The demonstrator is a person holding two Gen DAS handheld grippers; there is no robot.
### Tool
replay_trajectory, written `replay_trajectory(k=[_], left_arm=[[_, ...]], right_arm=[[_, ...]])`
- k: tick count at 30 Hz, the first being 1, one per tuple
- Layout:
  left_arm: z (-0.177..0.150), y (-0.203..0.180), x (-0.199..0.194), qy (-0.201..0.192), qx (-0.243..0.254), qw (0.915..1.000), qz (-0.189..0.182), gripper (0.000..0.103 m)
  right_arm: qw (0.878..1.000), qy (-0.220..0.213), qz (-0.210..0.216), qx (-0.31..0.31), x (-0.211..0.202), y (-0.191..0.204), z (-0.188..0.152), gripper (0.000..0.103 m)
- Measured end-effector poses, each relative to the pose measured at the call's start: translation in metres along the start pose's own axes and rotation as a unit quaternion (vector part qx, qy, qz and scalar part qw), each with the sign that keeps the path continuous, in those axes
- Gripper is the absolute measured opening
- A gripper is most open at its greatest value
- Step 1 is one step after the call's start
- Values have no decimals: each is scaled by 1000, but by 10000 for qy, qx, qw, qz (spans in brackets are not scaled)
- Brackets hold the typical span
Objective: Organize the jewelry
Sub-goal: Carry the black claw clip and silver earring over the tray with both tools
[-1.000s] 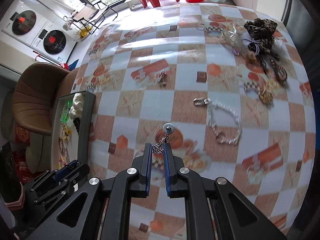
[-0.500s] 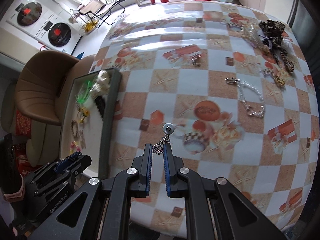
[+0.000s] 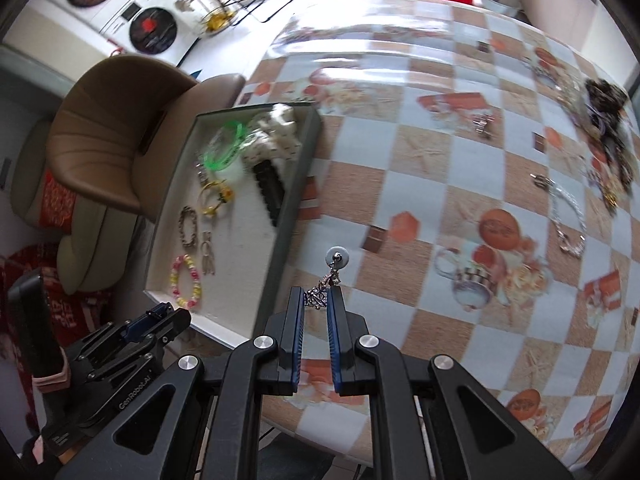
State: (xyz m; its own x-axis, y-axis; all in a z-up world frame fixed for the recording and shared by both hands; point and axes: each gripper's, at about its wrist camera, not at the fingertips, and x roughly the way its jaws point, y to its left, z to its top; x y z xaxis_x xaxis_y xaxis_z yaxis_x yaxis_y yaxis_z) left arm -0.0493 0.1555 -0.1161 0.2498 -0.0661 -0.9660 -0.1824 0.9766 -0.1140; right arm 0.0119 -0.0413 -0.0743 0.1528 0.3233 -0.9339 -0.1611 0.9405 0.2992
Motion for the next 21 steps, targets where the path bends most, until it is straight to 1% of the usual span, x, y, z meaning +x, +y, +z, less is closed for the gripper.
replay_trajectory(k=[5,10,14,21], left_arm=[[3,13,11,55,-198,9998,9,30],[8,14,25,112,-307,9995,15,30],[13,14,34,136,-384,9992,6,30],[20,12,47,180,-420,9989,32,30]], right_arm=[[9993,133,88,-337,18,25,15,12],[9975,265,143,-639,37,42,27,12],[9963,388,187,-750,52,47,38,12],[9954,504,290,-757,67,46,53,12]])
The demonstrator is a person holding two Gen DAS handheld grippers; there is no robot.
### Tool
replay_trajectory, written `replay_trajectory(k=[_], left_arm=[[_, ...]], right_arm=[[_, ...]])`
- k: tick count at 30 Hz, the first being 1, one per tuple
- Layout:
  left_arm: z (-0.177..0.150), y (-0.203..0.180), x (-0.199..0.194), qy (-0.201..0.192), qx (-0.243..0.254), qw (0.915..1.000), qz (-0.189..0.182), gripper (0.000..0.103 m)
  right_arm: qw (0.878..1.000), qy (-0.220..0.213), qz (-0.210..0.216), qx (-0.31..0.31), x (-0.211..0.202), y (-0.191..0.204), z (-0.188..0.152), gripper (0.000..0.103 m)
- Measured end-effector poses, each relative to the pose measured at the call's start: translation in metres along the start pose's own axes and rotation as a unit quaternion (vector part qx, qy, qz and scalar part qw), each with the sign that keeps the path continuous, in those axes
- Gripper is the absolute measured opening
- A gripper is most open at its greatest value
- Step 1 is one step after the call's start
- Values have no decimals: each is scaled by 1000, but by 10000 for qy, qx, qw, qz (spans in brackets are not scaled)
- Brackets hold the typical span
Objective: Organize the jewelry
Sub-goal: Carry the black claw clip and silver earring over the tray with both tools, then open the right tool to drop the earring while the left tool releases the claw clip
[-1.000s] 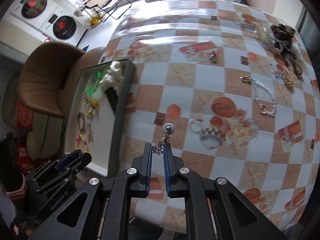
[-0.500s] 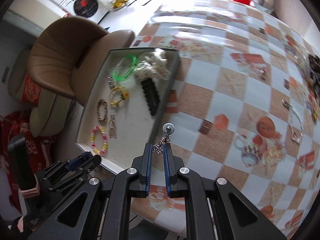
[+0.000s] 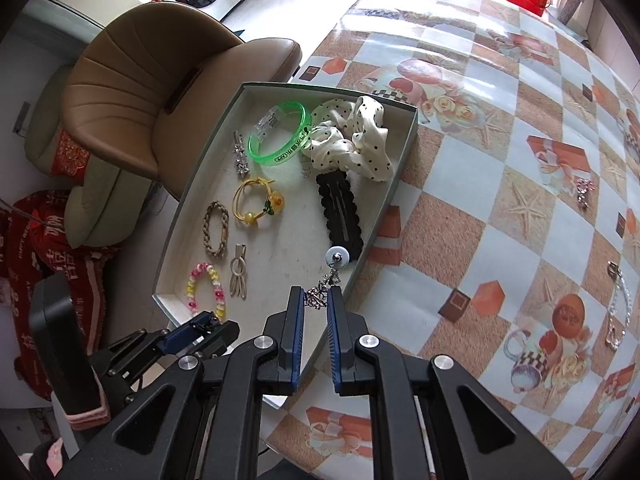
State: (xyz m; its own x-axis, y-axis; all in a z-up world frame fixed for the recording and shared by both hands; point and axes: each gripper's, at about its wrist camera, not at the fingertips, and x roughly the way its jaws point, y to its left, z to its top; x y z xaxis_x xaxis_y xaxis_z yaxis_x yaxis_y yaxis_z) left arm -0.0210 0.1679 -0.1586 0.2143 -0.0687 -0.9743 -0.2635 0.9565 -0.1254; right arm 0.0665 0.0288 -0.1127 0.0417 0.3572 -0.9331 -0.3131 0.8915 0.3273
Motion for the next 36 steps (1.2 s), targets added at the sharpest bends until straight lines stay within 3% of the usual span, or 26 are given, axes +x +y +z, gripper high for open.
replay_trajectory(k=[22,36], left_arm=[[3,-2,36,-41,93,9994,333,30],[-2,-10,40,-144,188,9985,486,30]], right_arm=[[9964,613,285,-521,67,14,27,12],[9951,804,48,-582,96,11,27,12]])
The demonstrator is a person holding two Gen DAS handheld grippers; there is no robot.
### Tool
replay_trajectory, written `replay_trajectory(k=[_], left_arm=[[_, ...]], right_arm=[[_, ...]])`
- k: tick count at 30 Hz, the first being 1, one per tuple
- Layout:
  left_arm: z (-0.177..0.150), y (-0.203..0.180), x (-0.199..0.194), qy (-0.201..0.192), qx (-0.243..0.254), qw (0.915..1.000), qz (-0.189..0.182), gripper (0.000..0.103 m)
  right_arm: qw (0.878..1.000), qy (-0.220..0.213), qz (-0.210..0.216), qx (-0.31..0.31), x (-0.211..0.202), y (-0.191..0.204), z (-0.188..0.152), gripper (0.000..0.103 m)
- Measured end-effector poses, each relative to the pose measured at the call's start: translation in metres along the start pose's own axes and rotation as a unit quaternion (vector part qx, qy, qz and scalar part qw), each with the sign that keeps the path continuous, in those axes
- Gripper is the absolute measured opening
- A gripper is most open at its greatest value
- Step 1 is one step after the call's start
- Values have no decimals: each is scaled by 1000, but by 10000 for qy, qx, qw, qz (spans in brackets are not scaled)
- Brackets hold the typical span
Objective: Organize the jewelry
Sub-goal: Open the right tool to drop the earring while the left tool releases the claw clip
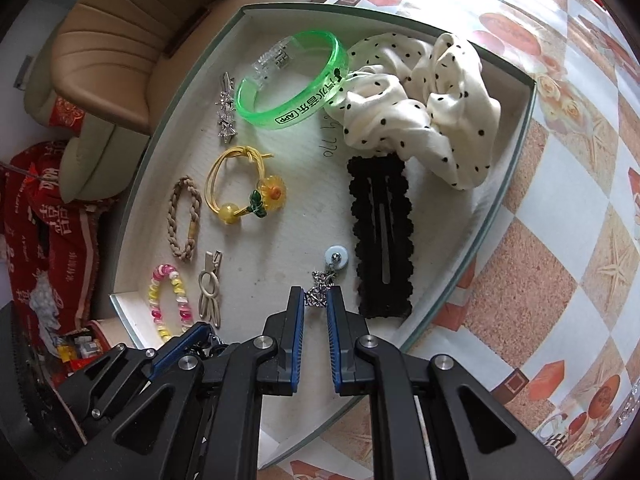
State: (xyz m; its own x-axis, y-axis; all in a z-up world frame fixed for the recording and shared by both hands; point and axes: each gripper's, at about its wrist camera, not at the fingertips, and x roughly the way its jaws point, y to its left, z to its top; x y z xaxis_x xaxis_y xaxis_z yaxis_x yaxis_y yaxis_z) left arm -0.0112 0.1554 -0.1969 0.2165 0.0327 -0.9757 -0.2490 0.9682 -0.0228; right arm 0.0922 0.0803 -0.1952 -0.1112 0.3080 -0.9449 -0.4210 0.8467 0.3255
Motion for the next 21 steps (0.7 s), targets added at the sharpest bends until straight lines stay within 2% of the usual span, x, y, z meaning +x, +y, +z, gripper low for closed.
replay_trajectory(k=[7,9,14,21], left_arm=[[0,-5,0,19,4,10000,19,30],[1,-5,0,20,0,10000,23,30],[0,-3,-2,18,-17,10000,24,30],[-6,6,-3,33,-100,9999,89,30]], right_arm=[[10000,20,-20,32,2,3,1,13],[10000,45,36,51,1,2,3,17],[10000,30,37,-5,-2,7,7,40],[9995,-254,147,147,-29,4,3,41]])
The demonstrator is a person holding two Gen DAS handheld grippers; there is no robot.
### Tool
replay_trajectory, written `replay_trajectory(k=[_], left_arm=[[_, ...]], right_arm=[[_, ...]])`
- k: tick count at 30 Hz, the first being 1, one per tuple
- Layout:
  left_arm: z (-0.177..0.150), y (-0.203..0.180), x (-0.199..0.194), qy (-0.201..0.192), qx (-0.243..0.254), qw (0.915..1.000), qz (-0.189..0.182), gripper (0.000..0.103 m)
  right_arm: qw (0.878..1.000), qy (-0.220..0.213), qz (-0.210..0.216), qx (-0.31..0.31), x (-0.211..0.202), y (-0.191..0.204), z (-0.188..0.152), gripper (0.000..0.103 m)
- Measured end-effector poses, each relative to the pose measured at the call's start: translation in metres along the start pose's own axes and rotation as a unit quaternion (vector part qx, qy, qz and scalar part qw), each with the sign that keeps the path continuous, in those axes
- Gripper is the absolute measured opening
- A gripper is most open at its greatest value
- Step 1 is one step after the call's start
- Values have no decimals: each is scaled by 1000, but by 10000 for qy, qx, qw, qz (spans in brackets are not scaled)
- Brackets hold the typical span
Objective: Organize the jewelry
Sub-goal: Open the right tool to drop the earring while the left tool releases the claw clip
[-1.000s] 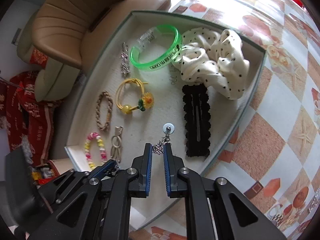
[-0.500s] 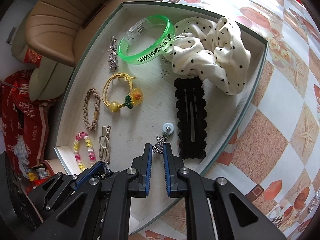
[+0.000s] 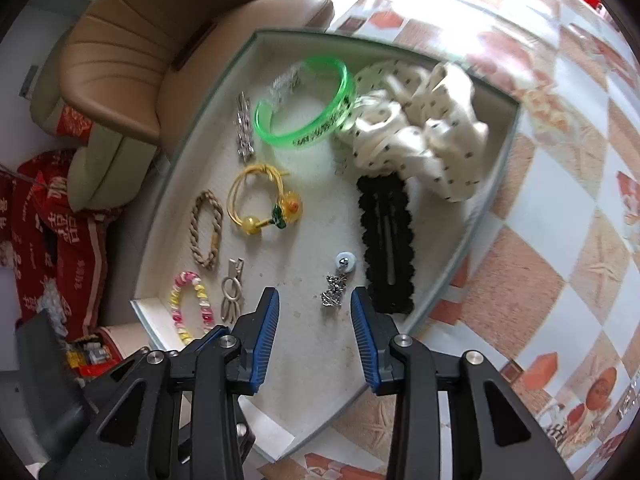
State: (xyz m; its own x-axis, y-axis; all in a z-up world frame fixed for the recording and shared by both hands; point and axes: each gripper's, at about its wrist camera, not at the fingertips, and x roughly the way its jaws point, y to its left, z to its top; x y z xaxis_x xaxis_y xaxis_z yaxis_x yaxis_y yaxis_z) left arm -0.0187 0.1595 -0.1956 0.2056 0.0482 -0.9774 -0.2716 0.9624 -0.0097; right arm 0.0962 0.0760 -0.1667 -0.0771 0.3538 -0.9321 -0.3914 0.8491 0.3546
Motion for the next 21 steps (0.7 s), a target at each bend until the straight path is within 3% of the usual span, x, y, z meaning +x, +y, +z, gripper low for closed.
replay_trajectory(k=[5,8,10,21], left_arm=[[2,-5,0,-55,227,9996,139,31],[1,-13,-6,-155,234,9991,307,75],[0,-13,-10,-255,214,9987,377,75],[4,-20,-10,-40,265,9992,293,75]], right_arm=[[9995,-191,-37,249,-20,-12,-12,41],[9990,-240,-51,363,-29,-18,-22,41],[9985,-260,-28,482,-35,-23,-27,41],[9964,-314,-103,786,-49,-34,-52,41]])
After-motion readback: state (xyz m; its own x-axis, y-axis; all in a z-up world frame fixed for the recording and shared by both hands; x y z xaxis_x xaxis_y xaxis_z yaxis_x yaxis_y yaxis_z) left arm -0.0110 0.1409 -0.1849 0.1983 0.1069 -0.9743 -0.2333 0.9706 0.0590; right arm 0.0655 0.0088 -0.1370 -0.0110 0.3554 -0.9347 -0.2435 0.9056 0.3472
